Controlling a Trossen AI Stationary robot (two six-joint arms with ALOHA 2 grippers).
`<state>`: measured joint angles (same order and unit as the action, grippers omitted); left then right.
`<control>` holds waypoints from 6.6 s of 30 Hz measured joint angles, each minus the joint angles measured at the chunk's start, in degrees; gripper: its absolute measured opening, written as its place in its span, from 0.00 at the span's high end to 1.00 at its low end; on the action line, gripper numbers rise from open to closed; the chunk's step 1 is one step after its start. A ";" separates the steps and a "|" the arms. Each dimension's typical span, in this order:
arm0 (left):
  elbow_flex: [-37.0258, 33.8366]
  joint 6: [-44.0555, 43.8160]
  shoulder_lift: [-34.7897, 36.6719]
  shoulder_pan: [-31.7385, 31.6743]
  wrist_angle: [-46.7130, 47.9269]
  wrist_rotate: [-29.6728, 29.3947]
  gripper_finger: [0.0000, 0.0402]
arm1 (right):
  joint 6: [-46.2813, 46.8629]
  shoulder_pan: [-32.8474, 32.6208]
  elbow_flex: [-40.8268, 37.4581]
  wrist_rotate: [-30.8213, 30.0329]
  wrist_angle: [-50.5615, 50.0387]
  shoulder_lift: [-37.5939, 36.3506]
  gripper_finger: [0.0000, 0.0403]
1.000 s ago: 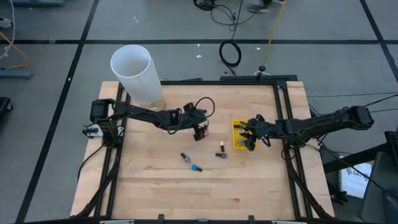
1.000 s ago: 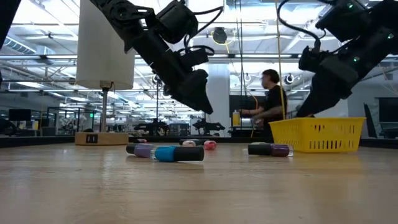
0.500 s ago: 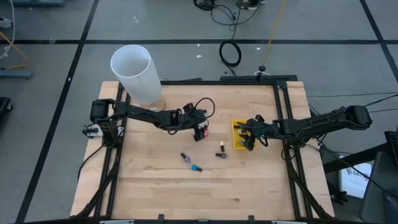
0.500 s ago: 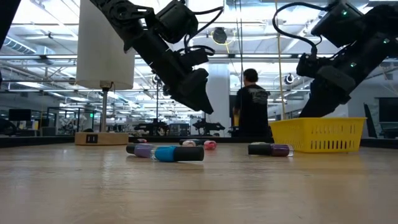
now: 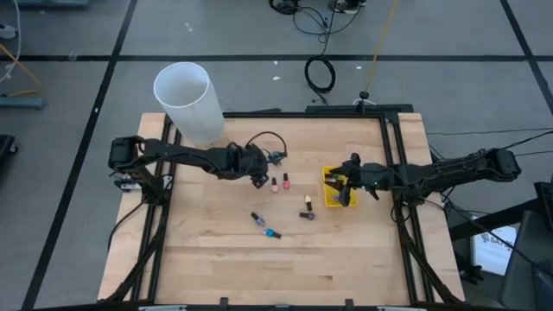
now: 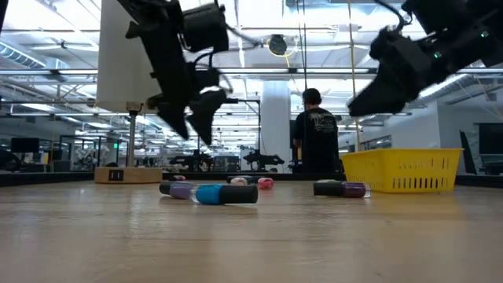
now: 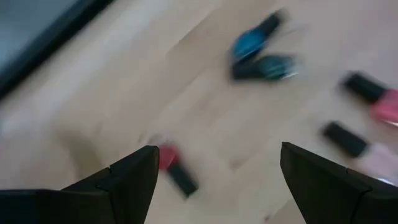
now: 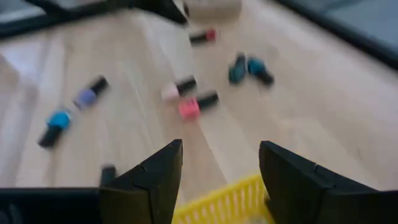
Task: Pick & Place Nail Polish
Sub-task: Put the red nail polish into the yellow bin
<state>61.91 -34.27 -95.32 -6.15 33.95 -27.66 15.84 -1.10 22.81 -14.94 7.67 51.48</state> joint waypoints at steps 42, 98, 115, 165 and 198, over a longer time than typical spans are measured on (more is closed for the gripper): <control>0.09 -15.10 -11.05 -12.48 5.97 17.56 0.76 | -0.24 -0.13 0.00 0.24 3.14 -0.07 0.51; -13.84 37.88 -2.18 3.87 -77.91 35.35 0.91 | -4.58 -0.13 -4.24 0.20 24.46 1.73 0.51; -13.81 39.60 -2.17 3.68 -79.79 33.65 0.91 | -8.20 -0.52 -6.70 9.20 55.05 15.91 0.30; -8.63 38.22 -8.64 5.40 -85.58 32.82 0.91 | -12.46 -2.38 1.99 9.21 55.80 24.04 0.37; -8.68 37.08 -8.64 6.81 -84.26 24.52 0.57 | -13.09 -2.27 1.99 11.85 54.53 24.02 0.74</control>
<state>53.23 2.81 -103.96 0.66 -50.30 -3.14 2.75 -3.38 24.80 -3.09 62.19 75.50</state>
